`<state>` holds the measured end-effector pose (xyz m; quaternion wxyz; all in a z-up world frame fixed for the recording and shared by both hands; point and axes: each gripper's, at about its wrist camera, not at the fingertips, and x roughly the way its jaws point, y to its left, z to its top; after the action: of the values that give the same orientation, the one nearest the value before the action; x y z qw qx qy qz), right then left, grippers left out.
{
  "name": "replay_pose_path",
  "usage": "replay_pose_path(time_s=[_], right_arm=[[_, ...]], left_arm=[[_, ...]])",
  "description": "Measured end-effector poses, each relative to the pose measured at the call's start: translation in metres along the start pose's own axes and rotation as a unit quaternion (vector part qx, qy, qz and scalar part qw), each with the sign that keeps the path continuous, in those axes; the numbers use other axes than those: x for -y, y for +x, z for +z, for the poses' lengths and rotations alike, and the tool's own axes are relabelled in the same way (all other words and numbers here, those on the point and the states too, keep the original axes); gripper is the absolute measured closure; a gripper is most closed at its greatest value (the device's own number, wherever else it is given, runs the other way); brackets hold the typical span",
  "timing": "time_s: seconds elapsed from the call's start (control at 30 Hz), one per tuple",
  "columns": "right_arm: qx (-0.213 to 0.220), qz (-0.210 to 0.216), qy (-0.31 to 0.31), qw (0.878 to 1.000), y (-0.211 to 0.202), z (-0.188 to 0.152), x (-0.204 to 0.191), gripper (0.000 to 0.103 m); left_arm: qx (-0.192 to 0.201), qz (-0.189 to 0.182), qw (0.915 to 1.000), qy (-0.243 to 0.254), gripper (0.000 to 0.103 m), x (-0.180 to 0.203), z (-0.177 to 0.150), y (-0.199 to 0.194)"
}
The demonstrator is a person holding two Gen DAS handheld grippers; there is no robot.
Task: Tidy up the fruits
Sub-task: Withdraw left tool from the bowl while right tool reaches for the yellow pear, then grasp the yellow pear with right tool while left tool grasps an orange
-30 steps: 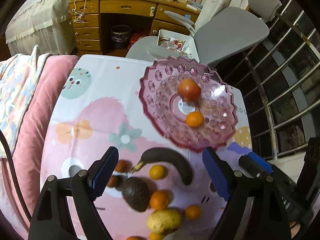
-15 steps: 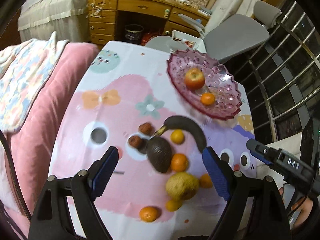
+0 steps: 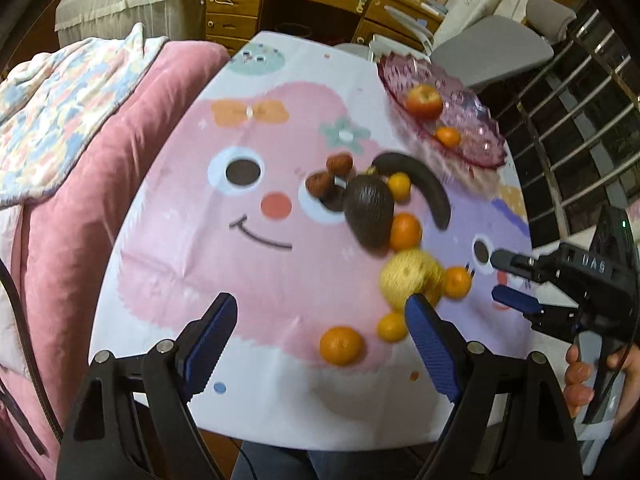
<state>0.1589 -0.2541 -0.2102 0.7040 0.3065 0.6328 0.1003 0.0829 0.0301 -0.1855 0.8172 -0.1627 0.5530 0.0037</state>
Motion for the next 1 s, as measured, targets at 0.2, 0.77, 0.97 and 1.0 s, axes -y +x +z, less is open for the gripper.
replay_pose_path(time_s=[0.2,0.77,0.97,1.0], right_arm=[[-0.029,0.032,0.055,0.998,0.022,-0.013,0.009,0.045],[-0.072,-0.025,0.149,0.986,0.077,-0.002,0.010,0.030],[-0.088,-0.044,0.155,0.983,0.091,0.008,0.005,0.029],[-0.092,-0.047,0.155,0.982,0.094,0.009,0.004,0.029]], left_arm=[[-0.019,0.004,0.9996,0.019,0.019,0.001,-0.028,0.023],[-0.092,-0.004,0.9957,0.007,0.033,0.006,-0.042,0.085],[-0.112,-0.014,0.9936,-0.011,0.043,0.010,-0.043,0.100],[-0.115,-0.016,0.9931,-0.015,0.045,0.010,-0.043,0.103]])
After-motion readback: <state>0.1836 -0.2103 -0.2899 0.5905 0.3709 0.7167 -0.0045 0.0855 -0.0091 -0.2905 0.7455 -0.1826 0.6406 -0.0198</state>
